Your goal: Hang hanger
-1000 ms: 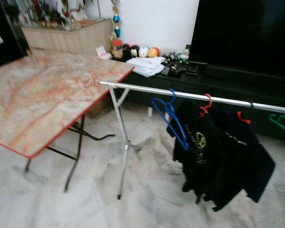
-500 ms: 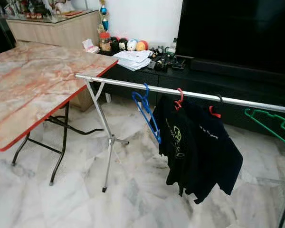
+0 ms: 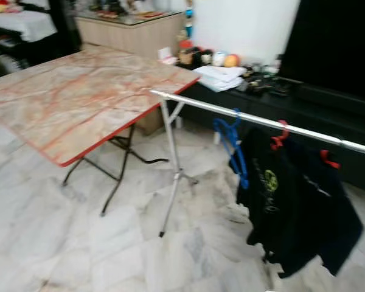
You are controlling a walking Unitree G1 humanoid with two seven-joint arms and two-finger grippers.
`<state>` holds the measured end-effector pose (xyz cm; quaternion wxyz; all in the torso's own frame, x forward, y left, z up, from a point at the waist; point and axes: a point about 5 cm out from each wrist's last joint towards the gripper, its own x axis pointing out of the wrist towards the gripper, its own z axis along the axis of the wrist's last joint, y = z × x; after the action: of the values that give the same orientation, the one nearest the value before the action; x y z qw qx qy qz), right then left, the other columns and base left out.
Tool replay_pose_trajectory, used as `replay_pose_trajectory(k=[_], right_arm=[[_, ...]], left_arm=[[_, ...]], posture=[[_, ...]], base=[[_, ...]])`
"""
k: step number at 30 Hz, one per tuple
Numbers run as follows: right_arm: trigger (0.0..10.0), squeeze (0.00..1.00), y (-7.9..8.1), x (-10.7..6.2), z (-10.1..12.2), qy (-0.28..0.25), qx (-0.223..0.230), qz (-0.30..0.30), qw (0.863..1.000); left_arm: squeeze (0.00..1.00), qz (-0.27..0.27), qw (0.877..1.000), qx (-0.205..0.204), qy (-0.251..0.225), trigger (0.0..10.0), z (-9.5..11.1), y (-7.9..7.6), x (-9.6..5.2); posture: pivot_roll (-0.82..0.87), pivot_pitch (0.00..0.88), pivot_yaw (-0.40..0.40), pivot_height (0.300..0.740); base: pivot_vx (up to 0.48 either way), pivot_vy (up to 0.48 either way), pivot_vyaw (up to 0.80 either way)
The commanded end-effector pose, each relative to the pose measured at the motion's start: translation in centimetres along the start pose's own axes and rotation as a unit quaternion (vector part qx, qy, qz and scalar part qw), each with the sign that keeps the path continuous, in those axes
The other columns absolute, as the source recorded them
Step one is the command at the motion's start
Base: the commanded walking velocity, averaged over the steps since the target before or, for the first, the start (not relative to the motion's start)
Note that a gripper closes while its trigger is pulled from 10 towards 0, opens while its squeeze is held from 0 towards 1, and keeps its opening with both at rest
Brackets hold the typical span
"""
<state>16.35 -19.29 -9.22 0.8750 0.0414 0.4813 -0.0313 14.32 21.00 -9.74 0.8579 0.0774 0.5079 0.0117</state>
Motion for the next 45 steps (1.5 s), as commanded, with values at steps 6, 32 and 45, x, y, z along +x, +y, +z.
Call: replay_pose_trajectory(k=[6, 32, 45], right_arm=[[10.0, 0.00, -0.23, -0.08, -0.37, 0.007, -0.001, -0.003, 1.000], [10.0, 0.00, -0.50, -0.09, -0.13, 0.002, 0.013, 0.000, 1.000], [10.0, 0.00, -0.53, -0.04, 0.25, 0.000, 0.002, 0.003, 1.000]], left_arm=[[0.00, 0.003, 1.000, -0.005, 0.007, 10.0, -0.26, 0.11, -0.03], [0.00, -0.001, 1.000, -0.013, 0.004, 10.0, -0.04, -0.34, 0.03], [0.00, -0.003, 1.000, -0.009, 0.002, 10.0, 0.28, -0.39, 0.09]], posture=[[0.11, 0.000, 0.019, 0.740], [0.10, 0.000, -0.009, 0.740], [0.10, 0.000, 0.011, 0.740]], base=[[0.000, 0.000, 0.80], [0.000, 0.000, 0.39], [0.000, 0.000, 0.00]])
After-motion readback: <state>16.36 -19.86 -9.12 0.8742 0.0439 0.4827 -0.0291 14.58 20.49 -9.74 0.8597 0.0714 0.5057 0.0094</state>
